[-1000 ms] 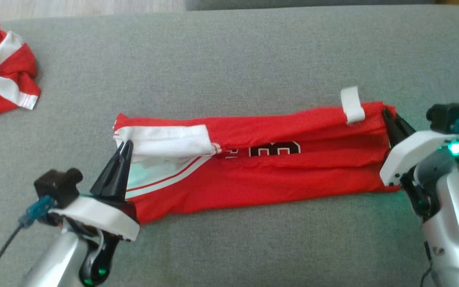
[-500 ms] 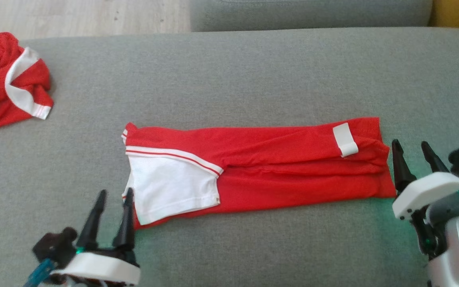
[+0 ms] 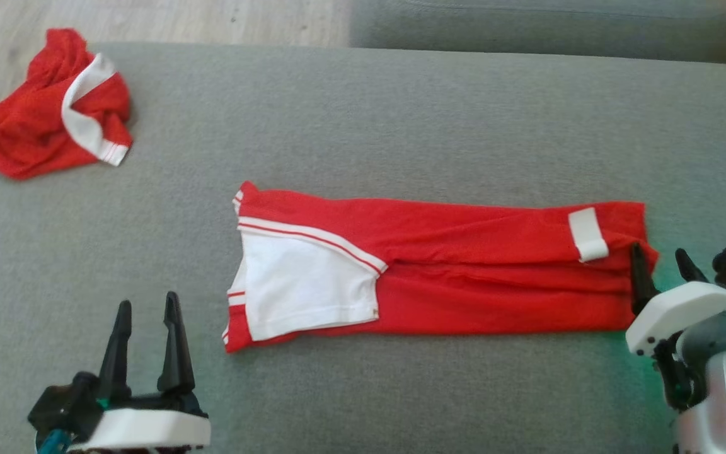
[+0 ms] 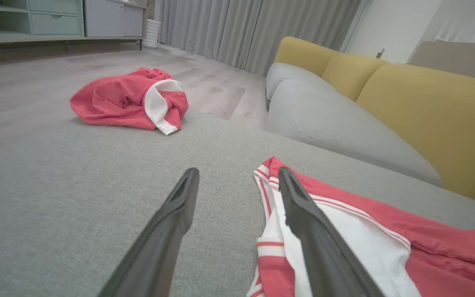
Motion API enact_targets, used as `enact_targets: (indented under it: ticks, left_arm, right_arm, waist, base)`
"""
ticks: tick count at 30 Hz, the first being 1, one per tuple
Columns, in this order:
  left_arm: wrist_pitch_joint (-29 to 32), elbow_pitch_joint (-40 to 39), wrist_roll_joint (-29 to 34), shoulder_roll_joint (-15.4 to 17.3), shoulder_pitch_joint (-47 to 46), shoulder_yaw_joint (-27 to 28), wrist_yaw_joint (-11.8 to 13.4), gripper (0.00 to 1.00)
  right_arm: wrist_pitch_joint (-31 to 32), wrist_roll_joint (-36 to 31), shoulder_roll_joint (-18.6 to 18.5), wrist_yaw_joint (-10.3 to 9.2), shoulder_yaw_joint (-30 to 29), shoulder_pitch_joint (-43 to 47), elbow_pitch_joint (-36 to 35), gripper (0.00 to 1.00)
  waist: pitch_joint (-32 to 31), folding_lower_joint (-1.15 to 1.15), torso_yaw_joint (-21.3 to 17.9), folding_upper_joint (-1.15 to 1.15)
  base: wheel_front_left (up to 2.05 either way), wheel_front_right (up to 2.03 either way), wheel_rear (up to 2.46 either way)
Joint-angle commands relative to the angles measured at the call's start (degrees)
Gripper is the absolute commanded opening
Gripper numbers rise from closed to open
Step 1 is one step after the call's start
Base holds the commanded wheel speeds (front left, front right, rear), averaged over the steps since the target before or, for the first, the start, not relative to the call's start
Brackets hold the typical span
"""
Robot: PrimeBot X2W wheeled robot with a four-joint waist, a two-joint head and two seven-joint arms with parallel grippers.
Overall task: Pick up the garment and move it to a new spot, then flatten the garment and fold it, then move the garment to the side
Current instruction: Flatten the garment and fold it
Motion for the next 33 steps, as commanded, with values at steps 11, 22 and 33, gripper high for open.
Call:
enact_targets:
  ticks: [11,22,33]
  left_arm:
    - [-0.7,-4.1,3.2,-2.0,-0.5,5.7,-0.4,1.0]
    - [-0.7,-4.6,4.6,-2.7,-0.4,6.9,-1.0,1.0]
    - [-0.4,-5.2,5.5,-3.1,-0.3,5.1,-1.4,1.0]
  right_arm:
    - [-6.3,-3.4,0.4,0.39,-3.2,-5.8,10.6,1.0]
    - [-13.8,-2.3,0.4,0.39,1.9,-9.8,18.4,0.0]
    - [-10.2,-4.5,-3.8,0.39,-2.6,-12.3,10.2,0.0]
  waist:
    - [2.6,0.0,2.7,0.0]
    - [3.0,0.0,0.2,0.0]
    - [2.2,0.0,-2.9,0.0]
  base:
    - [0.0,0.0,0.0]
    - [0.0,0.0,0.0]
    - [0.0,0.0,0.0]
